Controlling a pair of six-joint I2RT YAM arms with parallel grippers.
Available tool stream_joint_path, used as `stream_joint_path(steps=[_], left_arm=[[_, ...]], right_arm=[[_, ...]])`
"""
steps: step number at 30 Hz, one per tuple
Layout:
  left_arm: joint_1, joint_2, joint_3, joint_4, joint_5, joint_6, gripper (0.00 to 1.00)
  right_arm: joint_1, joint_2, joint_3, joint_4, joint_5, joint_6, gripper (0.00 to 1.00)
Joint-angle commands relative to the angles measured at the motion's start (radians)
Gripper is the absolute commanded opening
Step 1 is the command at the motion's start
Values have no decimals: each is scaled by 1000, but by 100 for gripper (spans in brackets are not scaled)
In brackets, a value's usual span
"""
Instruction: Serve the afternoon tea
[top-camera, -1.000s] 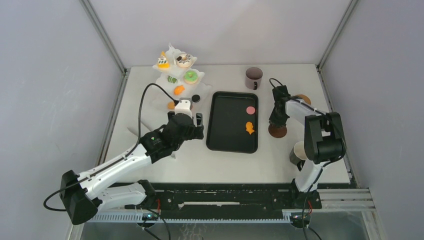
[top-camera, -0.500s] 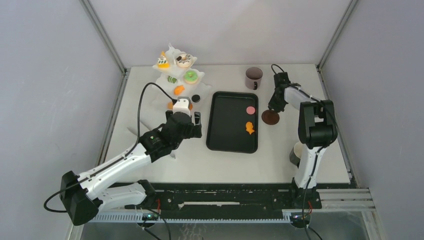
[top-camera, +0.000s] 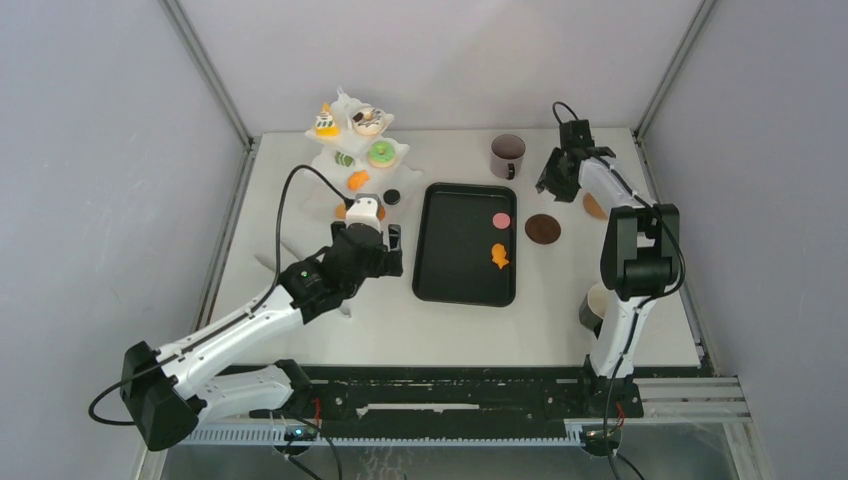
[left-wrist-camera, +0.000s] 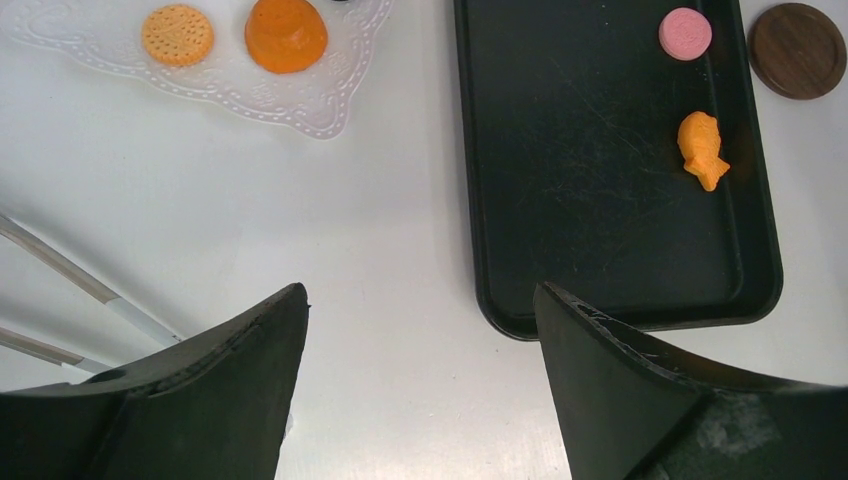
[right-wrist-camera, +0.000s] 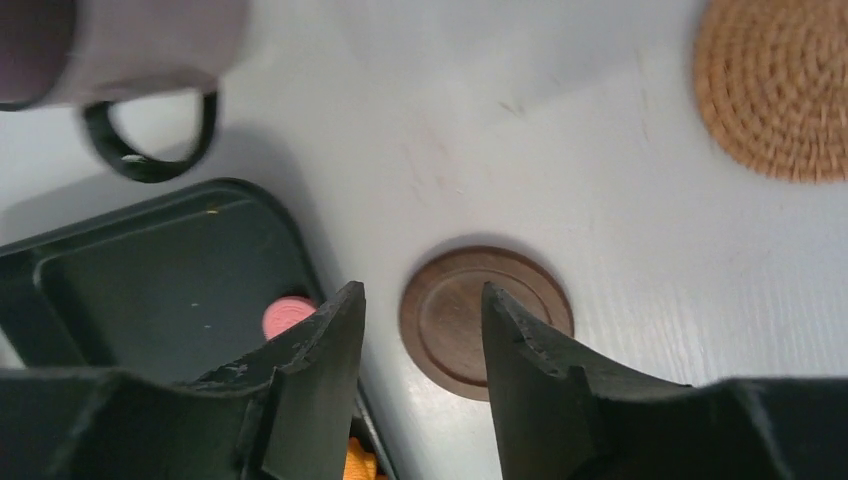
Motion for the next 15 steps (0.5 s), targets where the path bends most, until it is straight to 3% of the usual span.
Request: stream_joint_path(steps=[1, 5, 11, 15], left_arm=[[10, 8, 48, 32, 15, 27, 87], [22, 13, 53, 32, 12, 30, 87], [47, 10, 45, 30, 19, 36, 87], [63, 9, 42, 30, 31, 35, 87]], right_arm=[[45, 14, 149, -45, 41, -157, 59], [16, 41, 184, -57, 126, -169, 62], [-78, 172, 374, -176, 217, -149, 46], [-124, 280, 499, -281, 271, -134, 44]])
